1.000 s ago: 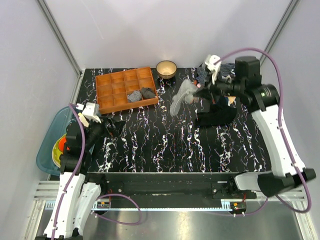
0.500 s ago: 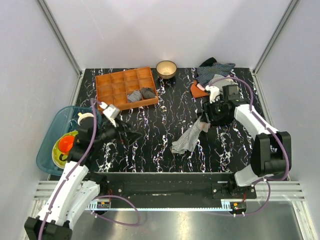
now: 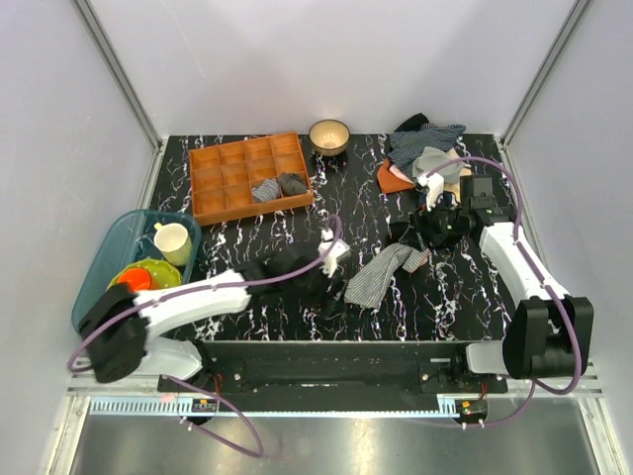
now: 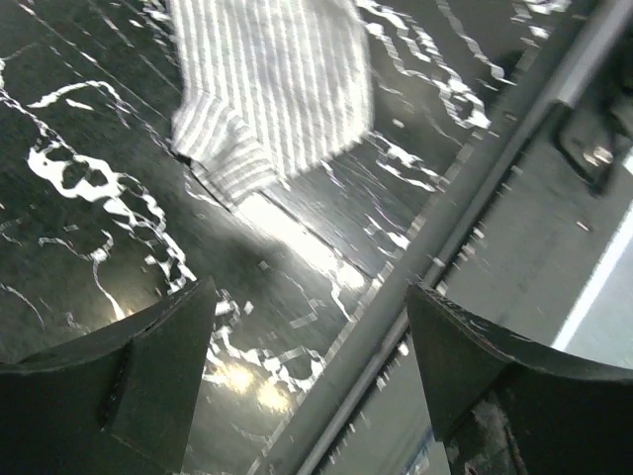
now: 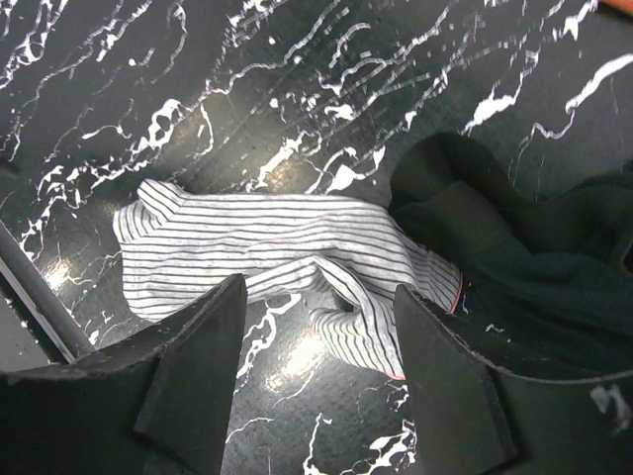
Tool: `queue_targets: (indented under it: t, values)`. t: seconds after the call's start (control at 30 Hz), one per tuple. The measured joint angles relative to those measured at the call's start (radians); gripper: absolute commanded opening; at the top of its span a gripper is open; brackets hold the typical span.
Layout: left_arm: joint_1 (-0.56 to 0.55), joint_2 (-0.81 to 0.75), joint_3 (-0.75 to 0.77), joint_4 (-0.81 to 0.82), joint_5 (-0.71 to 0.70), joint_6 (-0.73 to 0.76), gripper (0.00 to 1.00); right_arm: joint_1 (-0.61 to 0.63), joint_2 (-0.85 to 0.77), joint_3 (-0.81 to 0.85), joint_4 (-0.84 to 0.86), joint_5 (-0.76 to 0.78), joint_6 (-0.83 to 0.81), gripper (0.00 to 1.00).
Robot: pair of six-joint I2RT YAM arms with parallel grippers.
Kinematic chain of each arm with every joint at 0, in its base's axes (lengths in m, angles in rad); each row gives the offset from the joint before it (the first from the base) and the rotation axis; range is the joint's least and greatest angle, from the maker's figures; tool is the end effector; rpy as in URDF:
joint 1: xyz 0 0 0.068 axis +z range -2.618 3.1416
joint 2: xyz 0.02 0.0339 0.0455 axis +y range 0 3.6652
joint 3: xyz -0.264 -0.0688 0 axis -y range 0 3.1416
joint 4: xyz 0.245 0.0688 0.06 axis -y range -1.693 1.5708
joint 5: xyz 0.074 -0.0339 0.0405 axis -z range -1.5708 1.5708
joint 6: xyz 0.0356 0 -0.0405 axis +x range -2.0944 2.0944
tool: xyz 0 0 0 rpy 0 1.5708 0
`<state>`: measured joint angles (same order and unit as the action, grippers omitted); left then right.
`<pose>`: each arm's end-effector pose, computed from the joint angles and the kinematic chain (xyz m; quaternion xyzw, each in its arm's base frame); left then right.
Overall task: Roll the underwear
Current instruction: Place the underwear at the center of the board, then flatten out the underwear at the center of the board.
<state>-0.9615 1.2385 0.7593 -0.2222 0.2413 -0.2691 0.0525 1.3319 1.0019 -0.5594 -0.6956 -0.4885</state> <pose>0.1429 -0.2196 0.2333 0.3532 0.8298 -0.3305 0.2784 0.2710 0.0371 0.2687 -0.3465 0.8234 0.2457 0.3762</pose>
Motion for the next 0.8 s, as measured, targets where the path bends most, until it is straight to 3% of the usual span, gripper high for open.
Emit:
queue_targets:
  t: [0.17,0.37,0.57,0.7,0.8]
  values:
    - [-0.012,0.260,0.119,0.023,-0.118,-0.019,0.77,-0.018,0.079,0.012,-0.038,0.017,-0.007,0.56]
    - [-0.011,0.360,0.167,0.038,-0.164,-0.036,0.75,-0.018,0.139,0.027,-0.124,0.019,-0.057,0.57]
    - [-0.013,0.326,0.138,0.085,-0.159,-0.042,0.77,-0.005,-0.018,-0.016,-0.242,-0.065,-0.341,0.63]
    - [-0.010,0.163,0.027,0.116,-0.202,-0.043,0.78,0.069,-0.236,-0.163,-0.227,-0.042,-0.542,0.63]
    - [0.014,0.027,-0.038,0.123,-0.232,-0.057,0.80,0.137,-0.279,-0.259,-0.183,0.035,-0.628,0.63]
